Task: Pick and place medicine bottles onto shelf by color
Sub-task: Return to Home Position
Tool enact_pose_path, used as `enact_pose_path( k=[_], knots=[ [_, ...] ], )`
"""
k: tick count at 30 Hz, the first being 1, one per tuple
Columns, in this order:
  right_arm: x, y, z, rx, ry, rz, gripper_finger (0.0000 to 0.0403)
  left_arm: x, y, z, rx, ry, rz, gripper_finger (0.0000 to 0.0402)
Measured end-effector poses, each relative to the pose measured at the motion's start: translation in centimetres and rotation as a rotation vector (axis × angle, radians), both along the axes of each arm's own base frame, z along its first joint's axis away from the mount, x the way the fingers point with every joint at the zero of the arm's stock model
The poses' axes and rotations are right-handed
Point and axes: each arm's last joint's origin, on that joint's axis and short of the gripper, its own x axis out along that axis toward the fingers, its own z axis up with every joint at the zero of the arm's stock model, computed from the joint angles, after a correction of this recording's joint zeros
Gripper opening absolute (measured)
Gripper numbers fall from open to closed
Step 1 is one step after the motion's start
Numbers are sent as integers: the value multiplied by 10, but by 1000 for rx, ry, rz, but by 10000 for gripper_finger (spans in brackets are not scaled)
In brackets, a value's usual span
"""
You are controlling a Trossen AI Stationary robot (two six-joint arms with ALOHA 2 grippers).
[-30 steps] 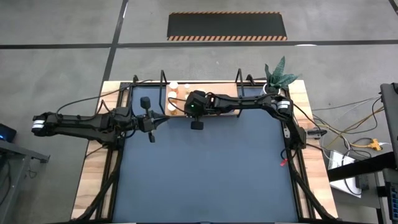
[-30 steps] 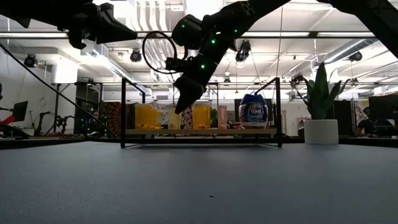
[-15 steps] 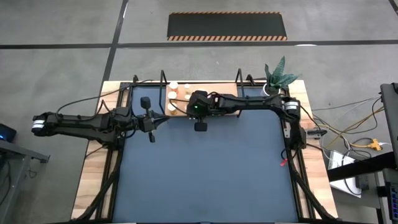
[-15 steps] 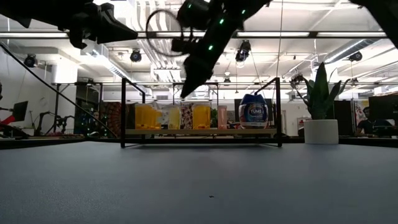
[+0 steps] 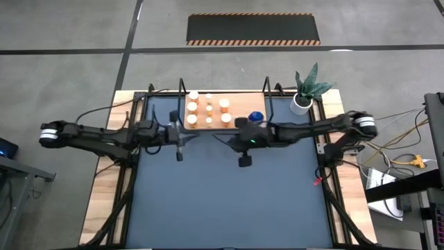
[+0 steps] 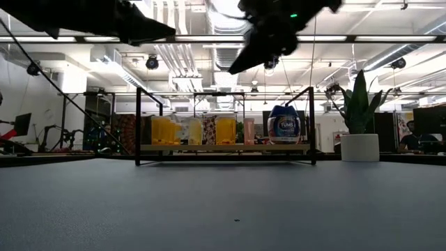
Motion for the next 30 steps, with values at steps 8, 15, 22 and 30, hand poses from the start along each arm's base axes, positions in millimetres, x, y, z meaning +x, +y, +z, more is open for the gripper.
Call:
enact_pose_path(
  k=[8, 15, 22, 30],
  knots=[
    [-57, 11, -20, 27, -176, 51, 9, 18, -10, -4, -219, 25, -167, 8],
    [-100, 10, -26, 51, -303, 45, 9, -13, -11, 14, -266, 178, -148, 8],
    [-129, 10, -36, 57, -433, 112, 9, -51, -10, 12, -252, 76, -150, 8],
    [-154, 9, -54, 86, -555, 121, 9, -64, -10, -20, -213, -6, -135, 8]
  ],
)
